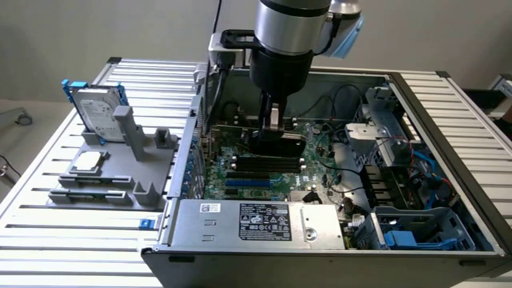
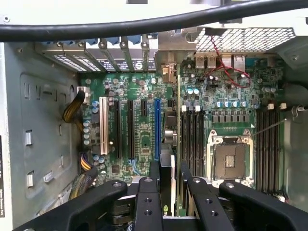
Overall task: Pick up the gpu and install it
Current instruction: 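Insert the gpu into the slot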
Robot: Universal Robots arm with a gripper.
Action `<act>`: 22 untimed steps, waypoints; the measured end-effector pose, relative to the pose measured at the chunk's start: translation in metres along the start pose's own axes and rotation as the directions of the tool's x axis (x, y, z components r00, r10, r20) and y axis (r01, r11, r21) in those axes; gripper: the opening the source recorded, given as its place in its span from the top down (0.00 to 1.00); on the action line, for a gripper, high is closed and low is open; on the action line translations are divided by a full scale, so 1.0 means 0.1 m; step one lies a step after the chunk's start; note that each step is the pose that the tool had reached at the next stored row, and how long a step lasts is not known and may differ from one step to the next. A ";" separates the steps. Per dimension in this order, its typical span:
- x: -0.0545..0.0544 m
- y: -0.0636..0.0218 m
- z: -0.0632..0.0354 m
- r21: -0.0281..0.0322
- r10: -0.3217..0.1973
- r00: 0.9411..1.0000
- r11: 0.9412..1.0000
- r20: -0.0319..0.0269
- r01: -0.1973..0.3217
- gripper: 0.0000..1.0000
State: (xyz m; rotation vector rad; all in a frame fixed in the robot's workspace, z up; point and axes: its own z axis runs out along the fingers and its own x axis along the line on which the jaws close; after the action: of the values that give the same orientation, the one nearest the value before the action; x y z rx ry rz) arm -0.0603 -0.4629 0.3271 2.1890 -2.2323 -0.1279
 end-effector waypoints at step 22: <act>0.09 0.089 0.307 0.000 -0.008 1.000 1.000 0.002 0.008 0.73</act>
State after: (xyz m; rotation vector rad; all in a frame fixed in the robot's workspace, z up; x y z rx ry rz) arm -0.0715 -0.4705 0.2966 2.1994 -2.2244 -0.1306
